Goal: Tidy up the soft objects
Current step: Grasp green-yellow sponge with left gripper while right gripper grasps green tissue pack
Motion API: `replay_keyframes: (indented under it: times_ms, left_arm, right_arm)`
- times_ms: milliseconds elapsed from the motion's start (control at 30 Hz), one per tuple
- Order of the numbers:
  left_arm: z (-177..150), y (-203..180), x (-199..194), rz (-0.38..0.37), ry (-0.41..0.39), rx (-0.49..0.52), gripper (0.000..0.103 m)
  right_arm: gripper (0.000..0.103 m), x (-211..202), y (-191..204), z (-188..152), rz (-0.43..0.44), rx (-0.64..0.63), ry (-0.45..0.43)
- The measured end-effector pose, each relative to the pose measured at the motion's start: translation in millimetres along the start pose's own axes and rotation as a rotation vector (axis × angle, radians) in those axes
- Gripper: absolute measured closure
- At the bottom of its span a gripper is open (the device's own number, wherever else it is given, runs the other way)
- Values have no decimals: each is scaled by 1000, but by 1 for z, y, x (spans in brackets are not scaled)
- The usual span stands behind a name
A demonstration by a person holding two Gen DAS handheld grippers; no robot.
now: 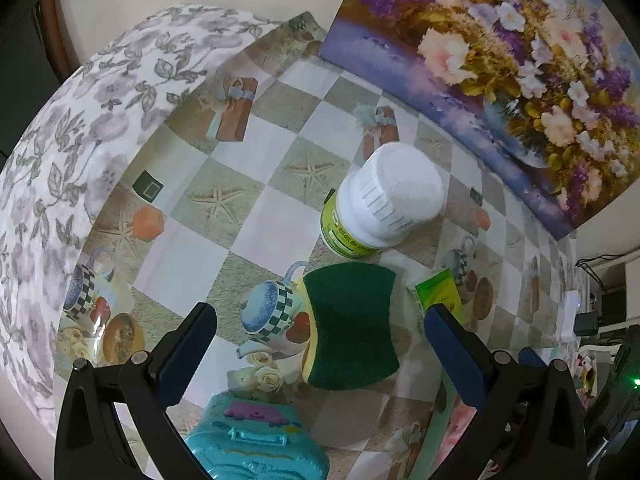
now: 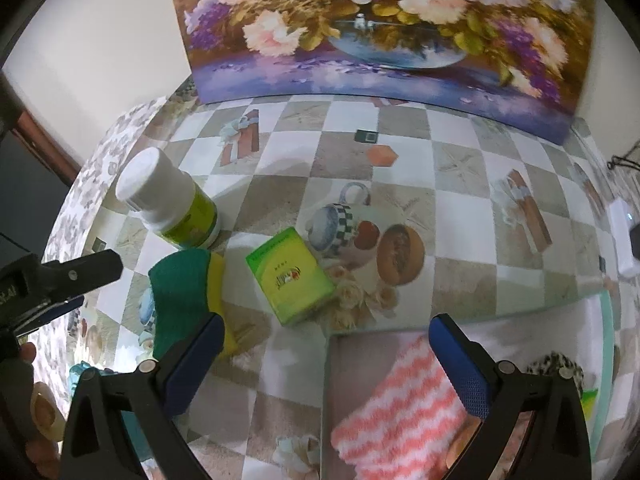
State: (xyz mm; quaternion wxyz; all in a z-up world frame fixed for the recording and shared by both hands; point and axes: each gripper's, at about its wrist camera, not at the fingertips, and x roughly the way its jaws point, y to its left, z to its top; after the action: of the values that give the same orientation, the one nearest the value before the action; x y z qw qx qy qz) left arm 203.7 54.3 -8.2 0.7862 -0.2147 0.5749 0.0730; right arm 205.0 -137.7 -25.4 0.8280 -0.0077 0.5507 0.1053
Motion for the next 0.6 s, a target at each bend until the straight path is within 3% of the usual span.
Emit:
replay_keyframes:
  times_ms: [600]
  left_arm:
    - [4, -27, 42, 48, 109, 34, 0]
  right_arm:
    - [6, 45, 10, 14, -16, -83, 79]
